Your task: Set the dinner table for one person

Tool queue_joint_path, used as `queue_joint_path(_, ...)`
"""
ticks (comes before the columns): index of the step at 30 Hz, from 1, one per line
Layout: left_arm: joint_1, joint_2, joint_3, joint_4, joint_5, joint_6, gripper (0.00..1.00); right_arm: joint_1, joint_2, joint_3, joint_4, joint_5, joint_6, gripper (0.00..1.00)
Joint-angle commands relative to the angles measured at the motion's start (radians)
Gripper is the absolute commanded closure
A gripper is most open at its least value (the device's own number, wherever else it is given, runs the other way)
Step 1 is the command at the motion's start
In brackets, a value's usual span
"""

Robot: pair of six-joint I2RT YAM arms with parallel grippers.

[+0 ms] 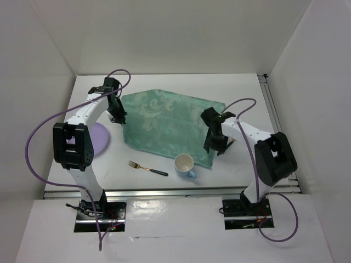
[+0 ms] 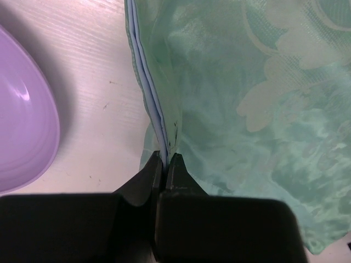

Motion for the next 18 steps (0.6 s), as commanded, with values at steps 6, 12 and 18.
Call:
queue_joint_path(6,-0.003,-0.045,-0.014,0.015,0.005,0.019,1.00,0.031,-0.067,-0.168,0.022,-0.050,0.099,0.44)
queue_joint_path(12,-0.003,-0.045,-0.014,0.015,0.005,0.019,1.00,0.031,-0.186,-0.283,0.151,-0.153,0.108,0.41)
queue_joint_path(18,-0.003,-0.045,-0.014,0.015,0.005,0.028,1.00,-0.003,-0.212,-0.364,0.319,-0.240,0.099,0.38)
